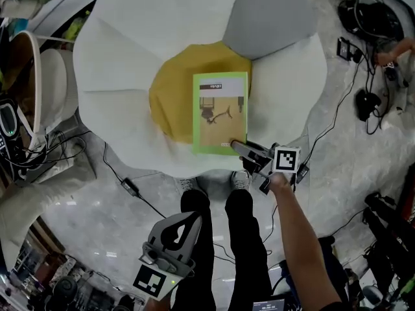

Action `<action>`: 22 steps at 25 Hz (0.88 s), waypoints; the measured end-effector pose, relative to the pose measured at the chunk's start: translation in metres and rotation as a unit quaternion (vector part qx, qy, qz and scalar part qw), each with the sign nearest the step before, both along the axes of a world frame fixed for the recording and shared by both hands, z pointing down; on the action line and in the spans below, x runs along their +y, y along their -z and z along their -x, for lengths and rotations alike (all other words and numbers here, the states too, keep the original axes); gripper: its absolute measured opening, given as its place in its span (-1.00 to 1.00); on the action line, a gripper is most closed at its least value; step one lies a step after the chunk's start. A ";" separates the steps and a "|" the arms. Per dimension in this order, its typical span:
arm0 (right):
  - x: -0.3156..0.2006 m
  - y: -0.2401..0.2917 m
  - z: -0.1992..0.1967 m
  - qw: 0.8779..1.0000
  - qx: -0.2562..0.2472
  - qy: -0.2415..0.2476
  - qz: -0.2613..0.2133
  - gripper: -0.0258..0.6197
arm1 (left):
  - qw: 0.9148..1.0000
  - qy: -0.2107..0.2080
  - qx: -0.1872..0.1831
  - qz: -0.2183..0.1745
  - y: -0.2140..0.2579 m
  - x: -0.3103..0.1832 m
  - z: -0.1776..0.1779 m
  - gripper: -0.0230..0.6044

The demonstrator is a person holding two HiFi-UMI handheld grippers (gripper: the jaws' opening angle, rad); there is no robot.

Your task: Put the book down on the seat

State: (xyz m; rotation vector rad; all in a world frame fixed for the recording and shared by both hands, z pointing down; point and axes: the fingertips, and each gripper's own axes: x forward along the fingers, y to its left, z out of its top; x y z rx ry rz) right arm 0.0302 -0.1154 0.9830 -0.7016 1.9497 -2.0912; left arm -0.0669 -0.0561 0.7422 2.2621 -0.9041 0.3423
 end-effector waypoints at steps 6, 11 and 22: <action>-0.008 -0.033 -0.003 1.000 0.004 -0.013 0.022 -0.46 | 1.000 -0.005 0.000 0.005 -0.021 -0.005 -0.005 -0.89; -0.014 -0.042 0.000 0.999 0.002 -0.023 0.023 -0.46 | 1.000 -0.002 0.002 0.006 -0.028 -0.011 -0.002 -0.89; 0.010 -0.077 -0.023 0.991 0.107 -0.038 0.071 -0.21 | 1.000 -0.003 0.004 0.006 -0.027 0.003 0.000 -0.89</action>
